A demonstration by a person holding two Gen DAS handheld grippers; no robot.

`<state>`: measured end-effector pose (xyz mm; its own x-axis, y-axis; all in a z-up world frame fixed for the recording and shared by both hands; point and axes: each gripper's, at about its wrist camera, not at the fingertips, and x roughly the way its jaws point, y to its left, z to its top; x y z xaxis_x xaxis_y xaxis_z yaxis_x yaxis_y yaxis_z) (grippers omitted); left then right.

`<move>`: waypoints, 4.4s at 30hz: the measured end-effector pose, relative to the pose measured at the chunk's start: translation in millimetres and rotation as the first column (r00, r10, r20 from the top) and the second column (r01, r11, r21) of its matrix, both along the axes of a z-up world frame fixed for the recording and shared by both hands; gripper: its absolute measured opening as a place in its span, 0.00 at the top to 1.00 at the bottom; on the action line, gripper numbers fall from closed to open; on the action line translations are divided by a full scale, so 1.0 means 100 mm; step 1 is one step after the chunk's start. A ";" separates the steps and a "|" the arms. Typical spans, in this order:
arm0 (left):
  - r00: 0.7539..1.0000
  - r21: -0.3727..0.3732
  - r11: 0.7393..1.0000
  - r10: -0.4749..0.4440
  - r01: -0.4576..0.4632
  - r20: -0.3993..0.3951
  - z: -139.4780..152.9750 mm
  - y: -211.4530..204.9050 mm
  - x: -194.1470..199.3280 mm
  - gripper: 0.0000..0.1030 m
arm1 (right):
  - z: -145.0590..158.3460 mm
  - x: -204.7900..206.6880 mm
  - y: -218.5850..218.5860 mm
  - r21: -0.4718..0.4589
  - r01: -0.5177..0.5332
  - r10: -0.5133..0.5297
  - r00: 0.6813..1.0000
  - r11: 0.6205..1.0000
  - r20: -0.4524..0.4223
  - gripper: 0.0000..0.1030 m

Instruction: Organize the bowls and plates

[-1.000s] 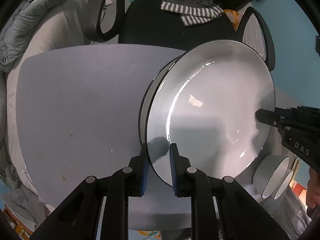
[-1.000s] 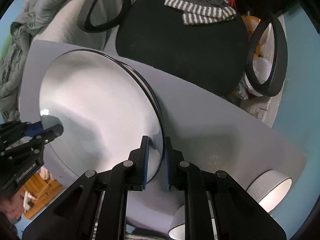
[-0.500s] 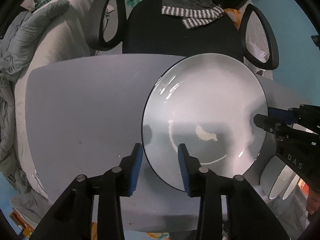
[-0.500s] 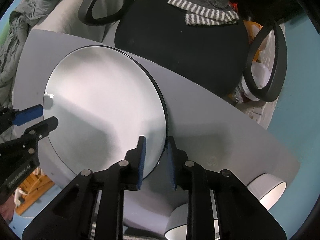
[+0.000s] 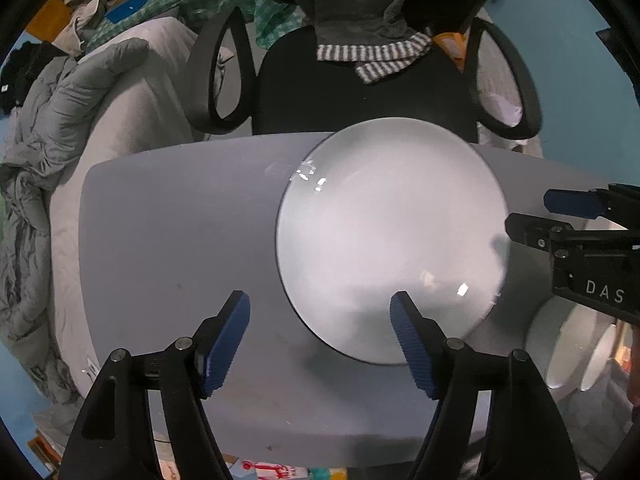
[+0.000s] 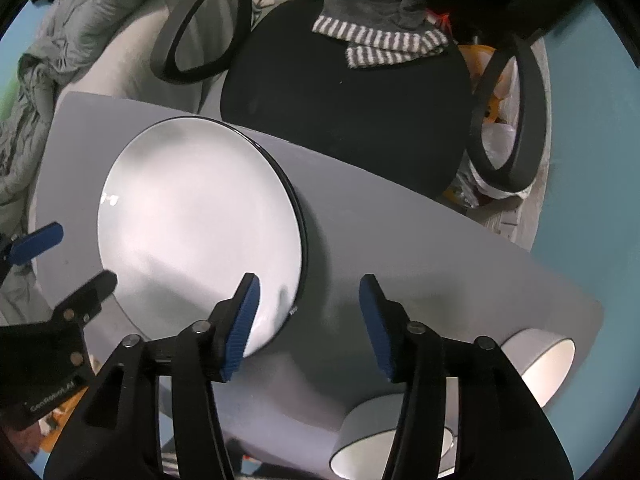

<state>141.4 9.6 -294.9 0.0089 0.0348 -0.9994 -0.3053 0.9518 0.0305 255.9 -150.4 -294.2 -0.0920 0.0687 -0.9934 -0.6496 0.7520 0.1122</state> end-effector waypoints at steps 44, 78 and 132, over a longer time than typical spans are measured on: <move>0.960 -0.175 0.946 -0.279 0.273 -0.008 0.05 -2.08 -0.31 0.27 | 0.07 -0.78 -2.44 0.019 0.307 -0.308 0.948 0.951 0.082 0.38; 0.979 -0.273 0.952 -0.174 0.140 -0.104 -0.58 -2.14 -0.09 0.68 | -0.60 -0.60 -2.20 0.013 0.275 -0.273 0.958 0.961 -0.088 0.81; 0.927 -0.238 0.897 -0.370 0.373 0.060 0.48 -2.41 0.22 0.90 | 0.25 -0.29 -2.45 0.074 0.374 -0.374 0.927 0.924 -0.015 0.94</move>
